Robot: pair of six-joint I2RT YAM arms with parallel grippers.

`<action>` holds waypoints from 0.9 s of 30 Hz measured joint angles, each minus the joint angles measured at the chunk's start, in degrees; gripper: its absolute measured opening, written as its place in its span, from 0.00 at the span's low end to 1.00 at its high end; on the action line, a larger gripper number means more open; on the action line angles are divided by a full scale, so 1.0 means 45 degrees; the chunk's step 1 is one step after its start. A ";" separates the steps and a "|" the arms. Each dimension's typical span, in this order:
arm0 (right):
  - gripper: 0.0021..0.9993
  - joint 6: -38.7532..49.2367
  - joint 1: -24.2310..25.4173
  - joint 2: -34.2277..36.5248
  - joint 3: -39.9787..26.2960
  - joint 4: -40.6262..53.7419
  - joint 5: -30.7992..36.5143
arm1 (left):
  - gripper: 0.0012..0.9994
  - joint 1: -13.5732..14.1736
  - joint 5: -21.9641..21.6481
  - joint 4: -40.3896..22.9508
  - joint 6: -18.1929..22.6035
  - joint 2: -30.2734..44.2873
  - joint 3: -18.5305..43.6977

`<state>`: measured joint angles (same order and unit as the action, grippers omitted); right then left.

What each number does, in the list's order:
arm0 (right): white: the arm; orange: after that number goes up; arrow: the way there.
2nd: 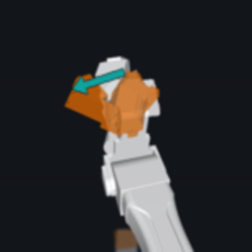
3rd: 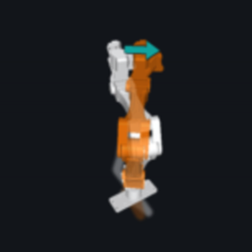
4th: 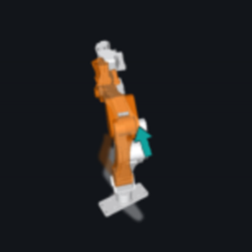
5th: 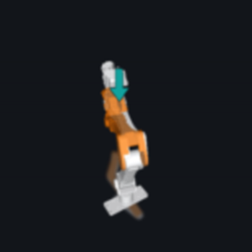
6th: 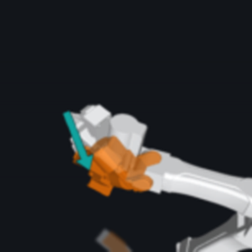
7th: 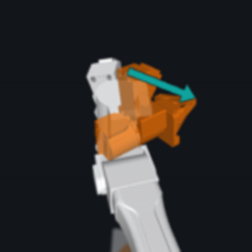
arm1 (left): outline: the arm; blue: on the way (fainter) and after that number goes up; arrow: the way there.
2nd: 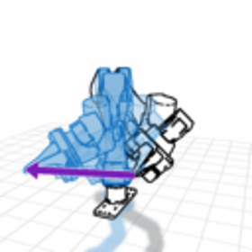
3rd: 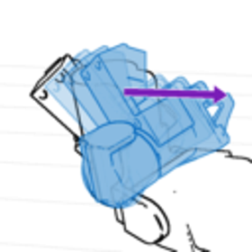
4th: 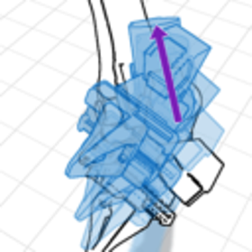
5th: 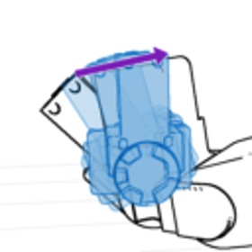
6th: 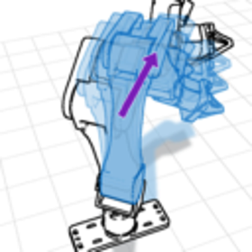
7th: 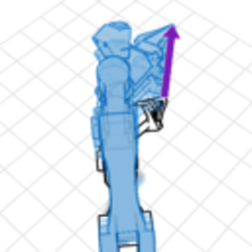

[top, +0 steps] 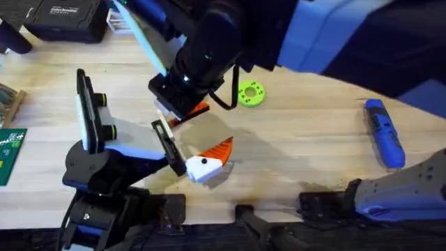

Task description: Pick up the gripper from the table and insert it into the empty holder that is missing its gripper. Then pick up a screw, insert it into the mounting hole, and use the screwdriver to tighten it. Finally, clean up the table by picking up the vegetable and placing it into the bucket.

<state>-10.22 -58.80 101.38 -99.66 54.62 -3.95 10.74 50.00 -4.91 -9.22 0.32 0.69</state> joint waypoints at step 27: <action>0.99 -0.0208 0.0449 -0.0226 -0.0034 0.0987 0.0284 | 0.99 0.0000 0.0005 0.0000 -0.0003 0.0000 0.0000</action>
<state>-11.15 -56.78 100.36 -99.81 59.06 -2.67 10.74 50.02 -4.91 -9.23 0.32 0.69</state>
